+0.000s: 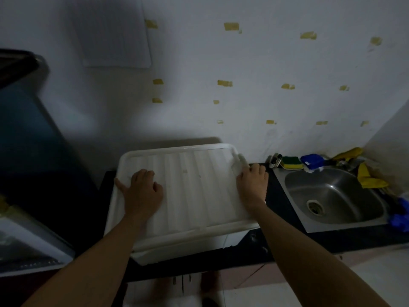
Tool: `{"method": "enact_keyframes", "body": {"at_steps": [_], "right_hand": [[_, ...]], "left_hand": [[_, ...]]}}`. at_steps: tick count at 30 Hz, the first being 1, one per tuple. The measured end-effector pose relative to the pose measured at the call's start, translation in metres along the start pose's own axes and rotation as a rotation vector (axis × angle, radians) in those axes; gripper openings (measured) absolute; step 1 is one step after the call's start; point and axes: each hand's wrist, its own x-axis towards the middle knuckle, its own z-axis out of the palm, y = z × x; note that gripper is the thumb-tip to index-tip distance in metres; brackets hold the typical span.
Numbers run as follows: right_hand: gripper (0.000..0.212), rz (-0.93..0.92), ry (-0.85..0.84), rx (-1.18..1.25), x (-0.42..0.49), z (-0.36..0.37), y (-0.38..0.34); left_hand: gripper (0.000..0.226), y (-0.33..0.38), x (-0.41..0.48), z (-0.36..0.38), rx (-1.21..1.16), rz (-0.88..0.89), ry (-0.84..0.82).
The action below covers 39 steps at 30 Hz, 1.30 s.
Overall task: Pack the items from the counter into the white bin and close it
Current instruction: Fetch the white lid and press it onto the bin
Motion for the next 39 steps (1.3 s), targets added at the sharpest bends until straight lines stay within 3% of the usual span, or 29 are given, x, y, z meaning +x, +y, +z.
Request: {"method": "enact_keyframes", "body": {"at_steps": [3,7,11,15,17,25,27,31,36,39], "right_hand": [[0.033,0.148,-0.006,0.244,0.008,-0.005,0.003],[0.036,0.341,-0.211,0.483,0.021,-0.010,0.007],[0.034,0.351,-0.358,0.459,0.024,-0.007,0.006],[0.064,0.386,-0.431,0.409,0.031,-0.010,0.003],[0.064,0.380,-0.432,0.421,0.032,-0.006,0.005],[0.067,0.431,-0.557,0.859,0.046,-0.016,0.020],[0.054,0.374,-0.567,0.767,0.042,-0.011,0.012],[0.046,0.244,-0.475,0.329,0.022,-0.002,0.003],[0.042,0.209,-0.451,0.264,0.019,-0.004,0.004],[0.038,0.199,-0.393,0.198,0.016,-0.004,0.002]], "left_hand": [[0.033,0.000,0.000,-0.001,0.009,-0.001,-0.002],[0.034,-0.002,0.002,0.000,0.007,0.001,-0.013],[0.036,-0.001,0.002,0.000,0.004,-0.004,-0.012],[0.036,-0.001,0.003,0.001,0.009,-0.001,-0.009],[0.036,-0.001,0.003,0.001,0.010,-0.004,-0.011],[0.032,-0.002,0.003,0.003,-0.003,0.002,0.019],[0.035,-0.002,0.004,0.004,-0.004,-0.004,0.014],[0.036,-0.002,0.004,0.004,0.013,-0.009,-0.007],[0.035,-0.003,0.008,0.005,0.021,-0.003,0.009],[0.038,-0.004,0.010,0.007,0.063,-0.111,0.078]]}}
